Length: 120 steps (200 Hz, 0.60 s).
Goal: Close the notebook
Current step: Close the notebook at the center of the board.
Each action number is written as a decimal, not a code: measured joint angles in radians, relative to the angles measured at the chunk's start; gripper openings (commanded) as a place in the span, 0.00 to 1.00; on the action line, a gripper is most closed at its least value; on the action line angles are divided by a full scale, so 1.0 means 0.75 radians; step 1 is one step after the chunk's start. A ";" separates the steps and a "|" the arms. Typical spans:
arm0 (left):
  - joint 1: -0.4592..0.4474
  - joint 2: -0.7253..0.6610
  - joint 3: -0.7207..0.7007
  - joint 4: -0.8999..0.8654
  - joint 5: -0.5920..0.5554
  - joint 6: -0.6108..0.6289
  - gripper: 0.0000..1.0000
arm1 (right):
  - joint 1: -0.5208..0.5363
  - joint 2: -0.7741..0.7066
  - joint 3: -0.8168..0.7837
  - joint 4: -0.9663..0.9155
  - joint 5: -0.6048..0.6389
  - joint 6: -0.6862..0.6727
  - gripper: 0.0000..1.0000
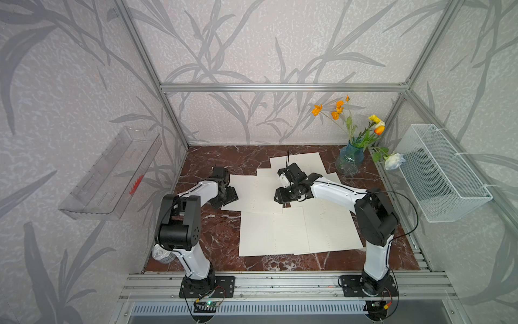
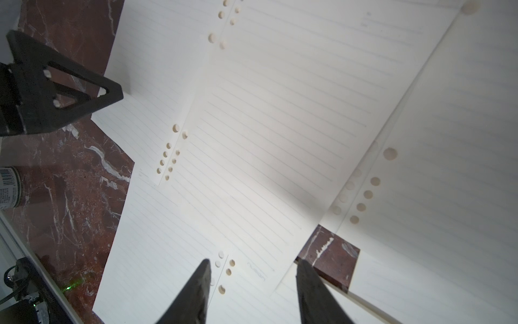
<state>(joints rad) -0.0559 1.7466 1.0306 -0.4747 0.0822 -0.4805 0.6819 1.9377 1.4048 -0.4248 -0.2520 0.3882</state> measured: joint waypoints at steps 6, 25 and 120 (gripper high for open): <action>0.001 0.000 0.000 0.002 0.007 0.002 0.81 | 0.000 0.000 0.000 0.000 -0.001 0.000 0.50; 0.004 -0.002 -0.001 0.019 0.040 0.003 0.80 | 0.000 0.000 0.000 0.000 -0.002 -0.001 0.50; -0.017 -0.098 -0.120 0.101 0.215 -0.018 0.80 | 0.011 0.028 0.050 -0.010 -0.033 -0.011 0.50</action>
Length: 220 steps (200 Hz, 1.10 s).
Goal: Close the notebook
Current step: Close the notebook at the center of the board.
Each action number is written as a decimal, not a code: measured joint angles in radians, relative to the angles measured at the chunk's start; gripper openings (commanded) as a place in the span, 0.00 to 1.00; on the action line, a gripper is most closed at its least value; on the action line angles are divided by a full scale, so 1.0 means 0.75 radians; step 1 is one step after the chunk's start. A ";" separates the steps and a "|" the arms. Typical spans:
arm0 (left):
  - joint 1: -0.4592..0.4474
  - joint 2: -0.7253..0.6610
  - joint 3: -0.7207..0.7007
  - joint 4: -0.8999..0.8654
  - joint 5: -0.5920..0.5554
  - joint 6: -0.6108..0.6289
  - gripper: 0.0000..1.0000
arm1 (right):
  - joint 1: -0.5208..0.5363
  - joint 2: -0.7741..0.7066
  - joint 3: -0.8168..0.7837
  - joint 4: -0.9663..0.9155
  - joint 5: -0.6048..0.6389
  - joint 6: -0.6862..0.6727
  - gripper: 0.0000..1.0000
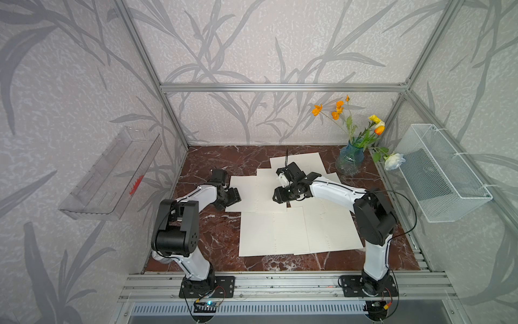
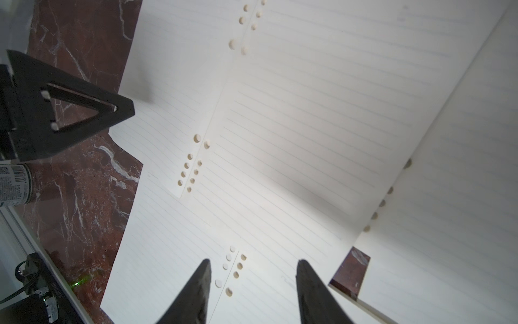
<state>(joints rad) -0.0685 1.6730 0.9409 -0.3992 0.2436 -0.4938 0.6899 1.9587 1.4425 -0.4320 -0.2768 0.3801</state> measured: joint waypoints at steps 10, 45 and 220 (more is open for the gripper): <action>-0.011 -0.015 -0.018 0.007 0.018 -0.006 0.80 | 0.006 0.008 0.016 -0.002 -0.005 -0.006 0.49; -0.037 -0.092 -0.092 0.004 0.047 -0.030 0.83 | 0.032 0.064 0.102 -0.009 -0.031 -0.018 0.39; -0.039 -0.135 -0.113 -0.046 -0.056 -0.054 0.83 | 0.195 0.417 0.460 -0.135 -0.096 -0.054 0.14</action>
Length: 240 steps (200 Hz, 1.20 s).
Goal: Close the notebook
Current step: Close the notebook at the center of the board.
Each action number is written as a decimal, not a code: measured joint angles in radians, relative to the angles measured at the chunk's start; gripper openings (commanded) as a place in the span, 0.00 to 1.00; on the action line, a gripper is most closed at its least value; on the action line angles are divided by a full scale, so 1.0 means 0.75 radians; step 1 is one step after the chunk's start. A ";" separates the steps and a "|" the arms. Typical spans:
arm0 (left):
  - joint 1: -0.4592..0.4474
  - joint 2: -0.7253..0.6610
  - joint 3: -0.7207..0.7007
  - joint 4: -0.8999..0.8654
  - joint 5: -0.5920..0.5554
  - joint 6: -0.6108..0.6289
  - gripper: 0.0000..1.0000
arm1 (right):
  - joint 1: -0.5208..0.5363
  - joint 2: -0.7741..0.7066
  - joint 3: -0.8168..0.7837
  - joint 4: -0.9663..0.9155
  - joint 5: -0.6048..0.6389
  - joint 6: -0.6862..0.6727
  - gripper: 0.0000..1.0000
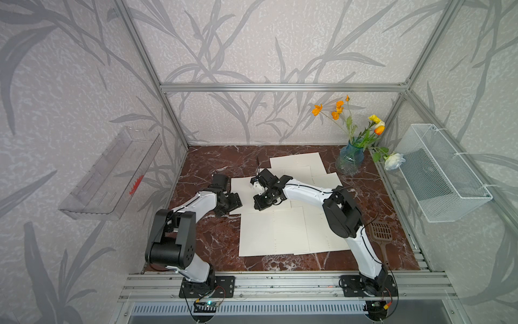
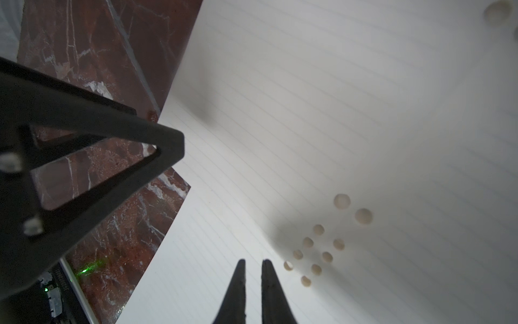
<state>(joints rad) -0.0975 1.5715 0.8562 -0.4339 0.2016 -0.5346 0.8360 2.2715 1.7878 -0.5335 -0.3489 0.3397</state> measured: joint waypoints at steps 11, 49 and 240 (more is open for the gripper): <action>0.000 0.006 0.000 0.001 0.002 0.000 0.83 | 0.000 0.004 0.003 -0.007 0.001 0.000 0.14; 0.000 0.013 0.000 0.001 0.003 0.002 0.83 | 0.000 0.040 0.042 -0.031 0.010 -0.001 0.14; 0.007 0.143 0.104 0.103 0.107 0.061 0.78 | -0.002 0.067 0.008 0.019 0.066 0.042 0.12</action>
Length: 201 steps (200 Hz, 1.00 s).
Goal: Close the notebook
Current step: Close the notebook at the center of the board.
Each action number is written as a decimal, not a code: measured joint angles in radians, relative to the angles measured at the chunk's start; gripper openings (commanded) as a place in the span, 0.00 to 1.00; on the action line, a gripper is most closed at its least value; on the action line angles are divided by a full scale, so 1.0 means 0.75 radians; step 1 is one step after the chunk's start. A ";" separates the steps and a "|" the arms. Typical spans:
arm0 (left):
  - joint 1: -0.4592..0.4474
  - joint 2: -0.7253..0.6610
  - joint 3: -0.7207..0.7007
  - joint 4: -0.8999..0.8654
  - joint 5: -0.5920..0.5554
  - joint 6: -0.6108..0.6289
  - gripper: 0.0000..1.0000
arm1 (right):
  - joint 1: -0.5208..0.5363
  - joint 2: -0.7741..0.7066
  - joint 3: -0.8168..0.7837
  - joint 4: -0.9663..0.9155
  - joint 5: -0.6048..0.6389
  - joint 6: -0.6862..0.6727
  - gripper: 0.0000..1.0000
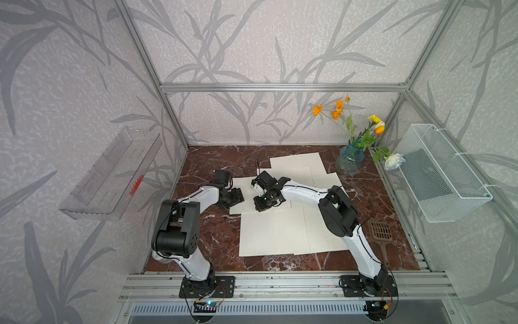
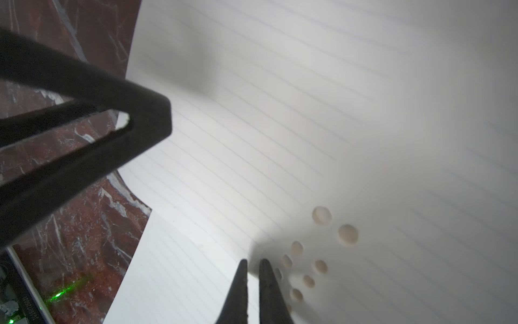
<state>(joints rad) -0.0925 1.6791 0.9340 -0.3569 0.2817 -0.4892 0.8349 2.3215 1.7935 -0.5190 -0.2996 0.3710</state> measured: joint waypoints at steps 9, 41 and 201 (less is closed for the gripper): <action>0.006 0.000 -0.003 0.013 0.013 0.000 0.78 | -0.001 -0.002 -0.006 0.006 -0.006 0.003 0.12; 0.015 -0.006 -0.020 0.065 0.074 -0.001 0.78 | -0.004 -0.008 -0.026 0.033 -0.032 0.010 0.12; 0.002 -0.025 -0.063 0.100 0.272 -0.015 0.70 | -0.009 -0.067 -0.164 0.205 -0.080 0.030 0.19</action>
<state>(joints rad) -0.0910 1.6600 0.8871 -0.2817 0.4858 -0.5007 0.8284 2.2711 1.6707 -0.3653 -0.3599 0.3931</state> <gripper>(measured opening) 0.710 0.185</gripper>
